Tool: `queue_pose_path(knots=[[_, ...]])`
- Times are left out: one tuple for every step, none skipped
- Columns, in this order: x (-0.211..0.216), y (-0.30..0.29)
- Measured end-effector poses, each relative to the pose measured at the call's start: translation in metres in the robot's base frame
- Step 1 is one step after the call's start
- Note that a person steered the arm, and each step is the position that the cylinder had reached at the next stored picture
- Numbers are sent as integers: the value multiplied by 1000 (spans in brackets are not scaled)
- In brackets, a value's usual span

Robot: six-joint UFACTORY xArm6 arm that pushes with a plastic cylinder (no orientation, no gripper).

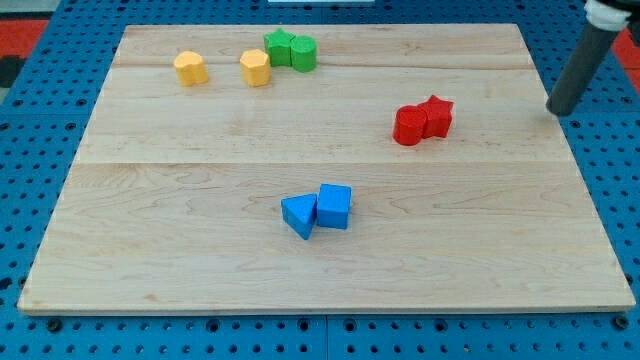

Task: Move green blocks towards red blocks

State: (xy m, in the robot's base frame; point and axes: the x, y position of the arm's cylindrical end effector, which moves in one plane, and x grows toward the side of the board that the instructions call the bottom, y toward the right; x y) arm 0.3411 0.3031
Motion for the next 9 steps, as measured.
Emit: queue_pose_path(knots=[[-67,-3],[-126,-34],[-149,-75],[-150,-81],[-149,-120],[-149,-213],[-149,-271],[-147,-309],[-143,-358]])
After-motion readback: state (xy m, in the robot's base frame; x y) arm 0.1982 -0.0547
